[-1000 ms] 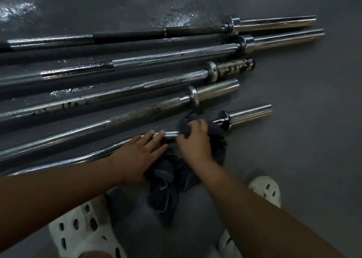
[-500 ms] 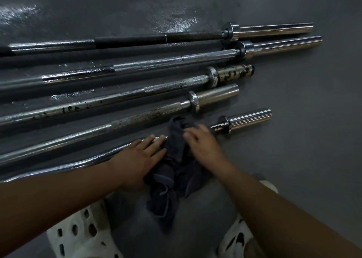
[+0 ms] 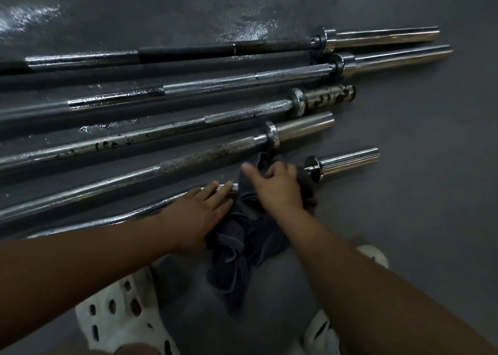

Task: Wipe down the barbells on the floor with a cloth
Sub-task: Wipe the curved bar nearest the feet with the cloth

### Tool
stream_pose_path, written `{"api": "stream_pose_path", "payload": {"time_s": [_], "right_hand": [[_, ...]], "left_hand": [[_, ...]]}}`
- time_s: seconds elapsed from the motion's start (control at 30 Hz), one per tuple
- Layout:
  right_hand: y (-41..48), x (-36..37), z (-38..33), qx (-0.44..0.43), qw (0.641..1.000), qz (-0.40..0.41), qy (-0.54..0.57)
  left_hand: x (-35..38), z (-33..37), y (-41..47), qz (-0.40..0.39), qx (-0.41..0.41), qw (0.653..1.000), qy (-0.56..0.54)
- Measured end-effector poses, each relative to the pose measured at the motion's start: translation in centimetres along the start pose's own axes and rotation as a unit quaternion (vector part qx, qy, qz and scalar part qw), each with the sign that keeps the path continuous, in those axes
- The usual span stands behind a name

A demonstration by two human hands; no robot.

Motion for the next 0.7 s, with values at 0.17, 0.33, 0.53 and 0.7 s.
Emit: {"api": "stream_pose_path", "payload": {"time_s": [0.17,0.33,0.53,0.7], "right_hand": [[-2.6,1.4,-1.3,-0.105,0.994,-0.022,0.030],[0.2,-3.2,3.4,0.020,0.981,0.101,0.163],[-1.7,0.7,0.8,-0.129,0.988,-0.036,0.076],[1.9,-3.9,5.5,-0.013,0.994,0.073,0.085]], "left_hand": [[0.0,-0.3,0.0,-0.002,0.002,1.000,-0.016],[0.1,-0.5,0.0,0.001,0.001,0.999,-0.038],[0.1,-0.4,0.0,0.004,0.002,0.999,-0.036],[0.1,-0.4,0.1,0.003,0.002,0.999,-0.033]]}}
Point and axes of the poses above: each hand's wrist, its own y-axis towards the middle knuckle, its own x-axis out of the palm, z = x × y, the point moved 7 cm from there along y, towards the middle knuckle, and after that the axes turned 4 degrees about y, right-handed, at the moved point
